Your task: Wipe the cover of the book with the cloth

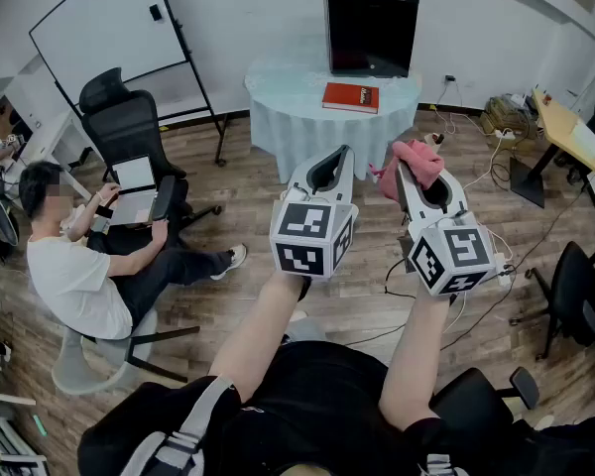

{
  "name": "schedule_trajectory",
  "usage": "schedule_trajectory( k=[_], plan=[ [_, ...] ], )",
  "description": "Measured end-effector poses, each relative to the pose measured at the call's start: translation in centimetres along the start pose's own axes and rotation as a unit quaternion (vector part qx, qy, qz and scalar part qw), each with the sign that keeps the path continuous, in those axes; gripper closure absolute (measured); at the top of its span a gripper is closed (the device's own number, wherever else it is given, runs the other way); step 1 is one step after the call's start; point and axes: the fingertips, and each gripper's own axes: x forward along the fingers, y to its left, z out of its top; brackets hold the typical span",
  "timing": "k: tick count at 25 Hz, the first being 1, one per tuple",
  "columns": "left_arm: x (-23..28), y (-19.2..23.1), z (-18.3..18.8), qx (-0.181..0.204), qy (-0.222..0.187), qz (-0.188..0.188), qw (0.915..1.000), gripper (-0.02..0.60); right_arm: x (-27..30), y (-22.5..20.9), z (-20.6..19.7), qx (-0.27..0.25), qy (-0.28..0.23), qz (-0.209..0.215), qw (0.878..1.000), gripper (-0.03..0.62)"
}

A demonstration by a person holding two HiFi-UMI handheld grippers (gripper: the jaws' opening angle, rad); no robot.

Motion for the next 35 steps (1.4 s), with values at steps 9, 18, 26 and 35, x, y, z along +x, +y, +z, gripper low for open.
schedule_trajectory(
  k=[9, 18, 26, 35],
  plan=[
    [-0.7, 1.4, -1.5, -0.01, 0.015, 0.012, 0.9998, 0.567, 0.8, 0.1, -1.4, 0.022, -0.005, -0.009, 1.0, 0.499],
    [0.4, 5.3, -6.7, -0.044, 0.069, 0.042, 0.9957, 0.568, 3.5, -0.3, -6.6, 0.069, 0.034, -0.011, 0.997, 0.499],
    [5.3, 9.8, -12.4, -0.083, 0.131, 0.053, 0.9865, 0.568, 9.0, -2.2, -13.1, 0.097, 0.093, -0.008, 0.991, 0.499],
    [15.8, 17.8, -14.7, -0.106, 0.158, 0.058, 0.98, 0.568, 20.7, -5.2, -18.7, 0.111, 0.15, 0.009, 0.982, 0.499]
  ],
)
